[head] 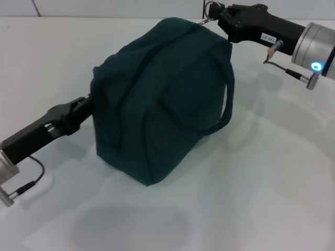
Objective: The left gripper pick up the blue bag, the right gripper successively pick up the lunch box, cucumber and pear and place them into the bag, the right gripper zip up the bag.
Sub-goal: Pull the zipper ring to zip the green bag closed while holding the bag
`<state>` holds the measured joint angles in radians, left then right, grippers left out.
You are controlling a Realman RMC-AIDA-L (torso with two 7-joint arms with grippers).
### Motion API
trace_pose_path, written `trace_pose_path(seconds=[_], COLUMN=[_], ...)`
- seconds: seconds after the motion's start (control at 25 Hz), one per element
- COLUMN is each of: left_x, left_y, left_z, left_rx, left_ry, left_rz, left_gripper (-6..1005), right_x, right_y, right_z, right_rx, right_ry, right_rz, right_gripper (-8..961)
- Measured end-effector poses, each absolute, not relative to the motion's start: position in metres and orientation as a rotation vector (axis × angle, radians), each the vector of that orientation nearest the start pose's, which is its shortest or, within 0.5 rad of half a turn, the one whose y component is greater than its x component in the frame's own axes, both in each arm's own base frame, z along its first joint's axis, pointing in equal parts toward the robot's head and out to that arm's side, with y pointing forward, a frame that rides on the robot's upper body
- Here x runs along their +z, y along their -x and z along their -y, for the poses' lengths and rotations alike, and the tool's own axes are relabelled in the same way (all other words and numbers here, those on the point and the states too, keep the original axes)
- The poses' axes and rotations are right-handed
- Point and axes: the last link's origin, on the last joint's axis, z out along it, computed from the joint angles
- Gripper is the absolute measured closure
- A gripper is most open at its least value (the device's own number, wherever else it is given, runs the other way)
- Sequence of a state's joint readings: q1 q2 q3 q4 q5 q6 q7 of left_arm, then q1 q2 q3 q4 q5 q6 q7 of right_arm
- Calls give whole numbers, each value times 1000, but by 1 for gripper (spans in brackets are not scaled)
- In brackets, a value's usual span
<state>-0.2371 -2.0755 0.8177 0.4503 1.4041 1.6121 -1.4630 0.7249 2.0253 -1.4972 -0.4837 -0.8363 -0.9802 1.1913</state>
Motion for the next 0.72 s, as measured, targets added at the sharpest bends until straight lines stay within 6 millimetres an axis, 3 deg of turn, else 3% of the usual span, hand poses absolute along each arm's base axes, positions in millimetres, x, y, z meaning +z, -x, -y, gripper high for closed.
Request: trace_pose_path(seconds=[0.36, 0.72], left_x=[9, 21], left_y=[311, 303], left_z=[-254, -256], left_rx=[-1300, -1371], left_ry=[2181, 2157], left_rz=[1061, 950], left_gripper=[848, 593], right_x=[-36, -36], right_y=[-154, -156], right_z=[-415, -411], right_rx=[1047, 1063], right_ry=[2411, 2423], right_rz=[-543, -542], right_gripper=[947, 947])
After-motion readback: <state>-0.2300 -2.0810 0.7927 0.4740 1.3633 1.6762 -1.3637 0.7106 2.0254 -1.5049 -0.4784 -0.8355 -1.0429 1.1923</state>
